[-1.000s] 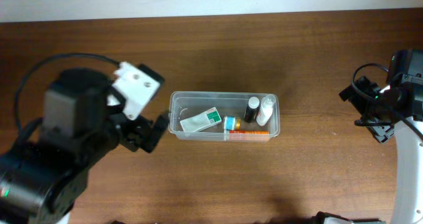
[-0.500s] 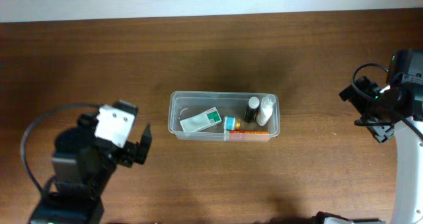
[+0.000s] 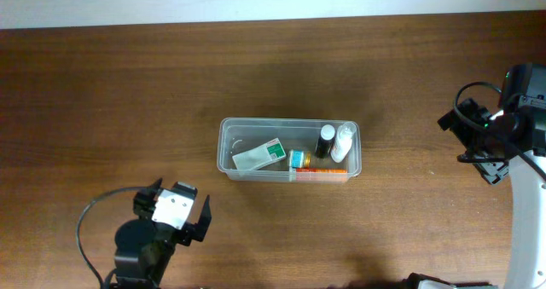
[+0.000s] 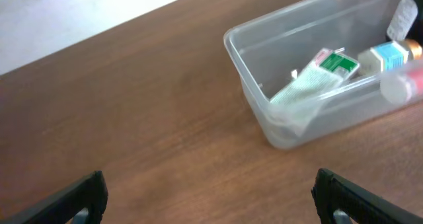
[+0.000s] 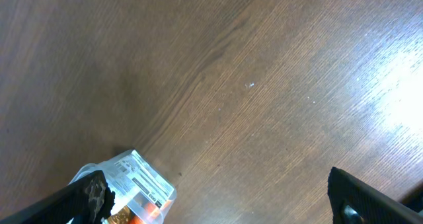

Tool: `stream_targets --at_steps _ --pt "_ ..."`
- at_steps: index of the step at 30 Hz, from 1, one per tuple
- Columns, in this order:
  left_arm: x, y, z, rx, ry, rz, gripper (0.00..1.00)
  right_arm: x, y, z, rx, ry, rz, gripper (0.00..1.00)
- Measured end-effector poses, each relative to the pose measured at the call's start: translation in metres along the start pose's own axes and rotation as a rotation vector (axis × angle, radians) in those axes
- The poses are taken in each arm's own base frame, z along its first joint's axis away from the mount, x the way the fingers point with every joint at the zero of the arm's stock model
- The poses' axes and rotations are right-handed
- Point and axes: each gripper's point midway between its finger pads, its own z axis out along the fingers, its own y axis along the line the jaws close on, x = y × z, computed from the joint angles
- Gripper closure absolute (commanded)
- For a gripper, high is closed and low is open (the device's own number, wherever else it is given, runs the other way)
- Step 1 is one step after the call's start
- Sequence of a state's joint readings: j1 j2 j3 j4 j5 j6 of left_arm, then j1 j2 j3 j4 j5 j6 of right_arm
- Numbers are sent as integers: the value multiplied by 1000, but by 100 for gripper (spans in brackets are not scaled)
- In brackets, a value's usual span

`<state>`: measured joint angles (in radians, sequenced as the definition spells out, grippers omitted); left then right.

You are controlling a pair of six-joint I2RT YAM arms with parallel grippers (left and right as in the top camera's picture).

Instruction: Pack container

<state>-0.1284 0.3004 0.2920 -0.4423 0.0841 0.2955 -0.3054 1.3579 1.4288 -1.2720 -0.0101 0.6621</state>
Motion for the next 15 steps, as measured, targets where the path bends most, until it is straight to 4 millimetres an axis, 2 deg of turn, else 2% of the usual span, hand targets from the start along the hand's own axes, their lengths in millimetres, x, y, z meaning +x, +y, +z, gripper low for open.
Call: stream_targets --at_steps 8,11,15 --pt "21 -8 15 -7 -76 7 0 0 0 0 0 0 0 2" --pt "20 -8 17 -15 -109 10 0 0 0 0 0 0 1 2" --pt "10 -5 15 -29 -156 15 0 0 0 0 0 0 0 2"
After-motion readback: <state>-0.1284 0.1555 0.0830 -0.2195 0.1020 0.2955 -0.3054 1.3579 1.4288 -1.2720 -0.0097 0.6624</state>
